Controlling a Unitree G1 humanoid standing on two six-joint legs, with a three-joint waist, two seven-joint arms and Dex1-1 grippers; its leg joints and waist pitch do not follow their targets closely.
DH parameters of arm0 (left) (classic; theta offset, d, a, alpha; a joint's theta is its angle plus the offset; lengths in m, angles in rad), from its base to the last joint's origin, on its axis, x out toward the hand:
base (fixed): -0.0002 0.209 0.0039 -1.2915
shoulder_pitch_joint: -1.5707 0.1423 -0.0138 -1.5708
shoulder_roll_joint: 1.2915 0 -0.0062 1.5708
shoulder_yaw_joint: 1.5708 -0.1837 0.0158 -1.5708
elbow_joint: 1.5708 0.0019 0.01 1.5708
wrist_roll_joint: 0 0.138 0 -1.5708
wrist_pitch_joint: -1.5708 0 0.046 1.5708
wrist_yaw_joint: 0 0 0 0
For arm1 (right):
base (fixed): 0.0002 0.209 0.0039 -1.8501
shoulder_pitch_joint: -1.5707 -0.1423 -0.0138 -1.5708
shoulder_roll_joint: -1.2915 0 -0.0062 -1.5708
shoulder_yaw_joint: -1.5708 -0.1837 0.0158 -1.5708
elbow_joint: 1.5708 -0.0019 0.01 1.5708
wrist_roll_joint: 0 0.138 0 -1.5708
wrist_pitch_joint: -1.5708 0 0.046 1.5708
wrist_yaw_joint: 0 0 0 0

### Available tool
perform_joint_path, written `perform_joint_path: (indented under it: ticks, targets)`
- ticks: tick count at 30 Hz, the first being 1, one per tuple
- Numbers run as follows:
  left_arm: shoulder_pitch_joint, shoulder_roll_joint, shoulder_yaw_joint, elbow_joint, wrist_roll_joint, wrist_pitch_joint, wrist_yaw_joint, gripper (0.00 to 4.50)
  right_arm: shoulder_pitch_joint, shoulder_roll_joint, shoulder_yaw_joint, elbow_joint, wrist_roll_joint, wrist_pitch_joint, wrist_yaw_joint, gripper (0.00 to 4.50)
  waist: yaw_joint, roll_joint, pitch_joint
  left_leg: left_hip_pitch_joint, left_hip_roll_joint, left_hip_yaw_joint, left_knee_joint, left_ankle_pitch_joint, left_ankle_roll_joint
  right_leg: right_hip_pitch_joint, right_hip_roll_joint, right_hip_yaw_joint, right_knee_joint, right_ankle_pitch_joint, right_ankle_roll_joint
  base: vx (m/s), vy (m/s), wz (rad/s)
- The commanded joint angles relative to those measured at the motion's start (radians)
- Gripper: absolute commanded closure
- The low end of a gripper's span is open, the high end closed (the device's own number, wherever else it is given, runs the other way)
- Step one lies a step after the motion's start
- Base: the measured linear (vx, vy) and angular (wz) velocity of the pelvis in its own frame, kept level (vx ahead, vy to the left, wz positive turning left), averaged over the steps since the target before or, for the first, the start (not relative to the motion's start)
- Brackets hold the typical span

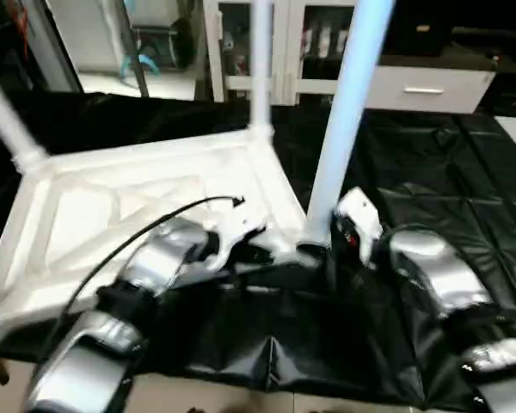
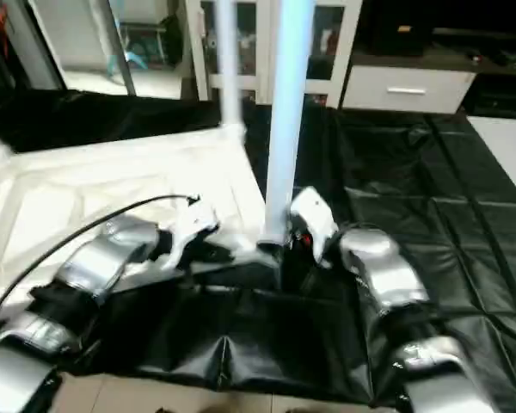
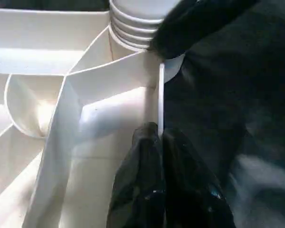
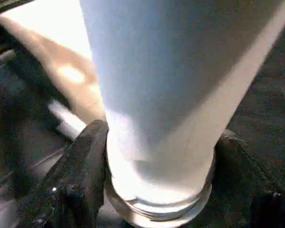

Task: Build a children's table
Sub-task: Rotate leg to tighten

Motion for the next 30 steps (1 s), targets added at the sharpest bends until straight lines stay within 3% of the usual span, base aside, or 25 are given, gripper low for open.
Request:
perform_joint_path:
  ticks: [1,3,4,5,6,7,10,11,13,16,18,19,22,23,24,26,30]
  targets:
    - [-0.013,-0.034,0.02,0.061,-0.005,0.021,0.092,4.5,-0.015,0.03,-0.016,0.046,-0.03,0.023,-0.127,1.81,0.002,-0.02,-0.058,0.017,0.044,-0.031,-0.084,-0.329,0.006,0.032,-0.056,0.029,-0.082,-0.477,-0.18,0.0,0.0,0.0]
    - [-0.058,-0.079,0.067,0.128,-0.011,0.031,0.217,4.5,-0.048,0.087,-0.057,0.117,-0.03,0.038,-0.291,1.81,-0.003,-0.024,-0.058,0.015,0.042,-0.029,-0.083,-0.331,0.011,0.029,-0.054,0.03,-0.085,-0.476,-0.177,0.0,0.0,0.0]
    - [-0.058,-0.079,0.067,0.128,-0.011,0.031,0.217,4.5,-0.048,0.087,-0.057,0.117,-0.03,0.038,-0.291,1.81,-0.003,-0.022,-0.058,0.016,0.04,-0.03,-0.083,-0.328,0.005,0.029,-0.054,0.029,-0.084,-0.479,-0.178,0.0,0.0,0.0]
    - [-0.107,-0.122,0.104,0.203,-0.005,0.019,0.358,4.5,-0.088,0.141,-0.095,0.203,-0.045,0.049,-0.497,1.81,-0.003,-0.02,-0.06,0.016,0.039,-0.029,-0.082,-0.319,0.005,0.024,-0.054,0.03,-0.086,-0.466,-0.175,0.0,0.0,0.0]
    - [-0.115,-0.128,0.109,0.216,-0.002,0.015,0.38,4.5,-0.094,0.149,-0.1,0.217,-0.049,0.049,-0.529,1.81,-0.004,-0.018,-0.059,0.019,0.039,-0.03,-0.082,-0.321,-0.004,0.022,-0.055,0.03,-0.086,-0.466,-0.177,0.0,0.0,0.0]
    - [-0.13,-0.144,0.119,0.243,0.001,0.001,0.435,4.5,-0.107,0.173,-0.117,0.247,-0.05,0.05,-0.612,1.81,-0.002,-0.02,-0.061,0.017,0.039,-0.033,-0.084,-0.324,-0.006,0.029,-0.055,0.027,-0.087,-0.467,-0.17,0.0,0.0,0.0]
    - [-0.161,-0.176,0.141,0.3,0.003,-0.037,0.528,4.5,-0.13,0.222,-0.15,0.301,-0.052,0.033,-0.748,1.81,0.003,-0.018,-0.065,0.016,0.04,-0.028,-0.083,-0.289,0.006,0.027,-0.057,0.033,-0.083,-0.399,-0.18,0.0,0.0,0.0]
    - [-0.17,-0.19,0.146,0.318,0.003,-0.05,0.556,4.5,-0.137,0.243,-0.162,0.317,-0.052,0.023,-0.797,1.81,0.008,-0.016,-0.068,0.015,0.04,-0.025,-0.082,-0.258,0.016,0.029,-0.054,0.034,-0.076,-0.324,-0.199,0.0,0.0,0.0]
    - [-0.18,-0.207,0.145,0.338,0.008,-0.069,0.574,4.5,-0.151,0.274,-0.149,0.327,-0.069,-0.006,-0.821,1.81,0.013,-0.016,-0.07,0.012,0.04,-0.024,-0.081,-0.227,0.027,0.035,-0.054,0.033,-0.067,-0.257,-0.217,0.0,0.0,0.0]
    - [-0.18,-0.205,0.131,0.344,0.02,-0.079,0.552,4.5,-0.164,0.292,-0.157,0.332,-0.046,-0.057,-0.773,1.81,0.019,-0.017,-0.076,0.007,0.04,-0.021,-0.077,-0.17,0.06,0.042,-0.055,0.033,-0.054,-0.157,-0.24,0.0,0.0,0.0]
    - [-0.173,-0.195,0.121,0.336,0.023,-0.079,0.528,4.5,-0.162,0.292,-0.157,0.317,-0.037,-0.08,-0.732,1.81,0.021,-0.017,-0.074,0.005,0.041,-0.02,-0.075,-0.154,0.08,0.045,-0.057,0.032,-0.052,-0.138,-0.252,0.0,0.0,0.0]
    - [-0.164,-0.184,0.111,0.328,0.027,-0.078,0.505,4.5,-0.156,0.28,-0.147,0.295,-0.045,-0.091,-0.711,1.25,0.023,-0.016,-0.073,0.005,0.041,-0.02,-0.076,-0.162,0.084,0.045,-0.058,0.032,-0.054,-0.156,-0.253,0.0,0.0,0.0]
    - [-0.148,-0.168,0.096,0.32,0.032,-0.082,0.47,4.5,-0.15,0.258,-0.132,0.27,-0.055,-0.097,-0.67,1.03,0.026,-0.017,-0.071,0.007,0.043,-0.02,-0.078,-0.18,0.079,0.045,-0.058,0.031,-0.058,-0.198,-0.246,0.0,0.0,0.0]
    - [-0.121,-0.145,0.081,0.293,0.033,-0.077,0.41,4.5,-0.141,0.227,-0.13,0.227,-0.042,-0.072,-0.611,1.03,0.019,-0.022,-0.068,-0.002,0.043,-0.024,-0.082,-0.19,0.072,0.052,-0.058,0.031,-0.058,-0.219,-0.231,0.0,0.0,0.0]
    - [-0.115,-0.141,0.078,0.286,0.033,-0.073,0.397,4.5,-0.139,0.221,-0.128,0.217,-0.039,-0.065,-0.594,0.78,0.018,-0.021,-0.069,-0.001,0.044,-0.025,-0.082,-0.191,0.071,0.053,-0.059,0.03,-0.057,-0.221,-0.229,0.0,0.0,0.0]
    - [-0.084,-0.114,0.053,0.245,0.036,-0.076,0.306,4.5,-0.131,0.185,-0.118,0.176,-0.025,-0.031,-0.507,0.71,0.01,-0.021,-0.07,0.002,0.045,-0.023,-0.078,-0.186,0.082,0.05,-0.058,0.032,-0.057,-0.215,-0.244,0.0,0.0,0.0]
    - [-0.053,-0.079,0.02,0.193,0.04,-0.069,0.217,4.5,-0.126,0.133,-0.097,0.14,-0.028,0.005,-0.407,0.51,0.011,-0.015,-0.068,0.003,0.047,-0.022,-0.078,-0.191,0.075,0.048,-0.057,0.033,-0.056,-0.215,-0.258,0.0,0.0,0.0]
